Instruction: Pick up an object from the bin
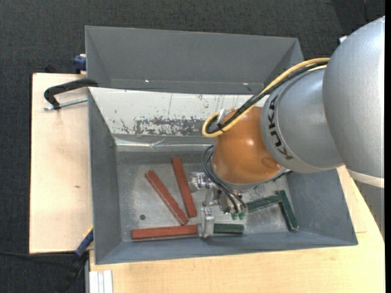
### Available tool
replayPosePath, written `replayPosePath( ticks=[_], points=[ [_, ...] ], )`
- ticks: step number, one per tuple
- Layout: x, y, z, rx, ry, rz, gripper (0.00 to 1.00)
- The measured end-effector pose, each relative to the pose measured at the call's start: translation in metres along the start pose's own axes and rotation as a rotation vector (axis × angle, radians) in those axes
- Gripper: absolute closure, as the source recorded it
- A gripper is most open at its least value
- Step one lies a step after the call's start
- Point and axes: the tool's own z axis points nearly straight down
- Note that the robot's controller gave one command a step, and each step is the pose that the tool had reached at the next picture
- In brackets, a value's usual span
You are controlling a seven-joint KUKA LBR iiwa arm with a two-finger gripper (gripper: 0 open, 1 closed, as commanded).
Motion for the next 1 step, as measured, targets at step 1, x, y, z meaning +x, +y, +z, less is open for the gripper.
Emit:
replayPosePath(
  ticks=[1],
  points=[
    [-0.0087, 0.0284, -0.0029, 0.009, 0.001, -0.001, 0.00]
  ],
)
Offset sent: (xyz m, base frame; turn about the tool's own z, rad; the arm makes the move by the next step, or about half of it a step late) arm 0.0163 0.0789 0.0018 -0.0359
